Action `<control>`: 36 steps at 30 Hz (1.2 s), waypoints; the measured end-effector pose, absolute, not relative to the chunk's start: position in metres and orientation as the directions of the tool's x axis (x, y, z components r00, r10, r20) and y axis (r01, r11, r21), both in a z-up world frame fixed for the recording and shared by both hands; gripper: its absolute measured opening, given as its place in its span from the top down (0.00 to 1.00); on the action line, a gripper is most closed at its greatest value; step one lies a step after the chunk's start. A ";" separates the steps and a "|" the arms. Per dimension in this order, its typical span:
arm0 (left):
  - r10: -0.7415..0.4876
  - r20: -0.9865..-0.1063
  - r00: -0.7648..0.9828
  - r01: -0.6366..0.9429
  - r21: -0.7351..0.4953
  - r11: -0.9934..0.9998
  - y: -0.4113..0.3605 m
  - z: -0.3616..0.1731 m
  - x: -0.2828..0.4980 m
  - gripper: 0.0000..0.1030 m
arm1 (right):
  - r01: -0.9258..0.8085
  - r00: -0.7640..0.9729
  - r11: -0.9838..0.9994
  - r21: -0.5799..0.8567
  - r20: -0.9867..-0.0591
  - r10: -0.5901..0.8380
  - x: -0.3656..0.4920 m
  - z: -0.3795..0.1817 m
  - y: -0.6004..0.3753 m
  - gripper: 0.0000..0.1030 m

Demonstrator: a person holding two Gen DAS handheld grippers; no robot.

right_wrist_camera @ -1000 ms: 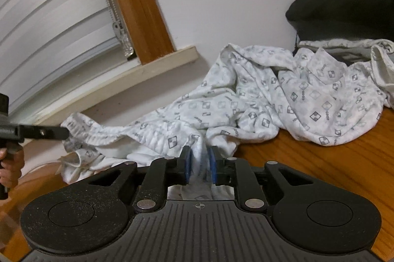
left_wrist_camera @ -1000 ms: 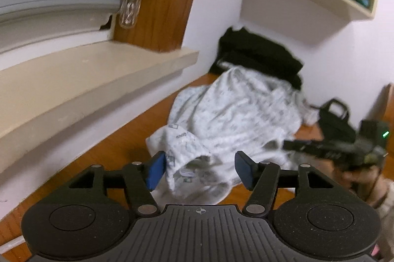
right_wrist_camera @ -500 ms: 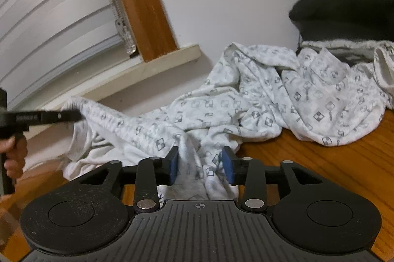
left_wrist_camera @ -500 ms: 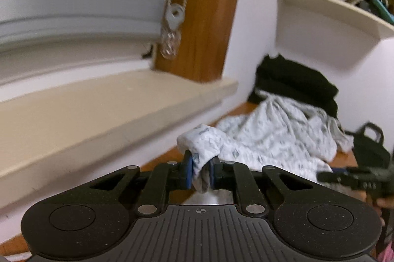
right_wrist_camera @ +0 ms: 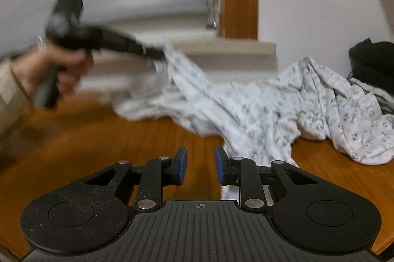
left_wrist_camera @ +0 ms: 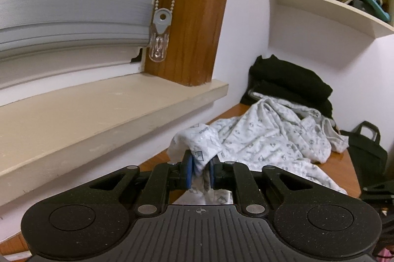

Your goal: Fold clothes

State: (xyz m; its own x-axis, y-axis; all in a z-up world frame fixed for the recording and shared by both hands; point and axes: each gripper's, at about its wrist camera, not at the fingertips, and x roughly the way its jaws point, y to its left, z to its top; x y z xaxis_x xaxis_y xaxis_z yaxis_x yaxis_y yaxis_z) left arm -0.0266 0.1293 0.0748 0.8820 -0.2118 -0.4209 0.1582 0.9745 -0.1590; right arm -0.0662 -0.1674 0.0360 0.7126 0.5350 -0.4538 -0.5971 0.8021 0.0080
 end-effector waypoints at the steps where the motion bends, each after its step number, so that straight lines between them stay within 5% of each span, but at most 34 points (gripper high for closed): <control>1: -0.211 -0.420 0.883 0.157 -0.160 0.975 0.130 0.075 -0.027 0.87 | -0.581 0.721 0.814 0.001 -0.464 0.515 -0.062 0.035 -0.168 0.75; 10: -0.208 -0.423 0.882 0.146 -0.174 0.974 0.135 0.073 -0.026 0.87 | -0.596 0.698 0.802 -0.036 -0.518 0.495 -0.044 0.026 -0.171 0.75; 15: -0.209 -0.427 0.880 0.148 -0.171 0.974 0.135 0.073 -0.026 0.87 | -0.613 0.712 0.789 -0.043 -0.463 0.528 -0.052 0.036 -0.165 0.68; 18: -0.207 -0.428 0.880 0.147 -0.170 0.974 0.135 0.072 -0.025 0.87 | -0.606 0.753 0.795 -0.038 -0.348 0.558 -0.067 0.039 -0.171 0.47; 20: -0.205 -0.428 0.880 0.145 -0.170 0.975 0.135 0.072 -0.025 0.87 | -0.592 0.776 0.806 -0.001 -0.272 0.569 -0.075 0.041 -0.181 0.18; 22: -0.205 -0.430 0.879 0.145 -0.168 0.975 0.134 0.071 -0.024 0.87 | -0.587 0.780 0.809 0.036 -0.243 0.577 -0.078 0.043 -0.189 0.11; 28: -0.204 -0.436 0.876 0.145 -0.165 0.975 0.132 0.069 -0.023 0.87 | -0.581 0.749 0.793 0.182 -0.261 0.608 -0.070 0.044 -0.206 0.11; 31: -0.205 -0.438 0.875 0.145 -0.167 0.975 0.132 0.068 -0.023 0.87 | -0.563 0.773 0.819 0.107 -0.282 0.568 -0.071 0.045 -0.201 0.11; 36: -0.206 -0.440 0.874 0.145 -0.169 0.975 0.132 0.068 -0.022 0.87 | -0.593 0.752 0.804 -0.049 -0.391 0.531 -0.073 0.047 -0.175 0.36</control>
State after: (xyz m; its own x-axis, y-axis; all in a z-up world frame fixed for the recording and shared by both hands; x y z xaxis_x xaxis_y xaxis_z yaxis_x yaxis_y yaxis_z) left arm -0.0220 0.1319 0.0680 0.8739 -0.2062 -0.4402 0.1451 0.9749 -0.1686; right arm -0.0725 -0.1753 0.0472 0.7521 0.5307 -0.3909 -0.5928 0.8038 -0.0493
